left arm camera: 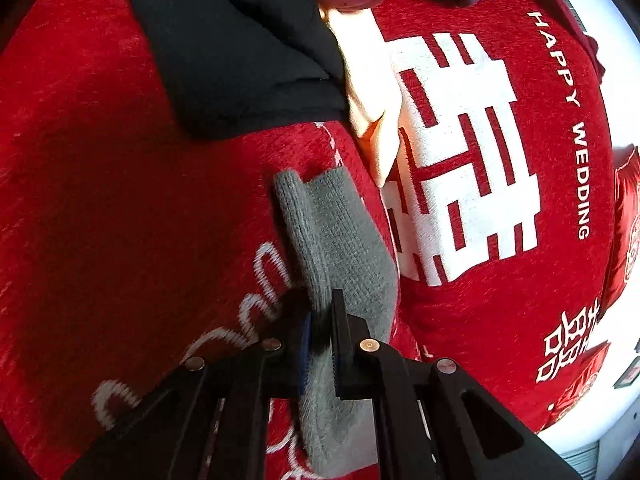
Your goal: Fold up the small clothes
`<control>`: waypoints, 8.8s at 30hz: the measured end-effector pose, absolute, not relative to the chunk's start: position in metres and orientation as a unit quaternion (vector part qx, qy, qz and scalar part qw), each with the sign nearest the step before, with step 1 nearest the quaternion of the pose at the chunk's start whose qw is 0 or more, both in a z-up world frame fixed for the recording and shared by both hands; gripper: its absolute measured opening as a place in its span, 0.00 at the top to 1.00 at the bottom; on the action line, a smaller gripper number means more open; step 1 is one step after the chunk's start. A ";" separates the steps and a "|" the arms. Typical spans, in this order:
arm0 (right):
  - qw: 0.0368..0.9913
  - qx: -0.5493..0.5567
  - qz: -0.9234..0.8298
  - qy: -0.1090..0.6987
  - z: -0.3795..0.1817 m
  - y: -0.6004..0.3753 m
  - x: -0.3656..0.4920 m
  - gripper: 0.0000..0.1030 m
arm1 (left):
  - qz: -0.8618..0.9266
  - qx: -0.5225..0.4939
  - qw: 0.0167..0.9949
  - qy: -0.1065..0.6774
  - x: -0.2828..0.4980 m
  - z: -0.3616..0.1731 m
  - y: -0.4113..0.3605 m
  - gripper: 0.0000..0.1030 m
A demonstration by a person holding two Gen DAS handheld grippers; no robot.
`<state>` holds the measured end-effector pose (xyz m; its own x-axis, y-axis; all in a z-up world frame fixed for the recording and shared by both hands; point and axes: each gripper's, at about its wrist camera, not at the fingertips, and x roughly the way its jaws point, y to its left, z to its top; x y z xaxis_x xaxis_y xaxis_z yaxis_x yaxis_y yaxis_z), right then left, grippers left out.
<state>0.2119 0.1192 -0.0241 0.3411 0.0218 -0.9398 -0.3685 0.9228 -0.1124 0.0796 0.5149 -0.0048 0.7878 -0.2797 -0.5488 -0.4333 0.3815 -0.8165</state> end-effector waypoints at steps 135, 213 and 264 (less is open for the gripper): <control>0.863 0.058 0.033 0.501 0.045 -0.283 0.169 0.58 | -0.067 -0.158 0.846 0.505 0.143 0.050 0.057 0.21; 0.803 -0.186 0.135 0.551 0.016 -0.184 -0.080 0.12 | -0.079 0.028 0.834 0.545 -0.065 0.028 0.034 0.00; 0.791 0.062 0.068 0.605 0.024 -0.256 -0.119 0.89 | -0.053 -0.147 0.777 0.610 -0.111 0.012 0.091 0.87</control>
<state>-0.1190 -0.2559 0.0236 0.2597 0.1823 -0.9483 -0.0317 0.9831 0.1803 -0.1114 0.0907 0.0117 0.2493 -0.2612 -0.9325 -0.0973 0.9513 -0.2925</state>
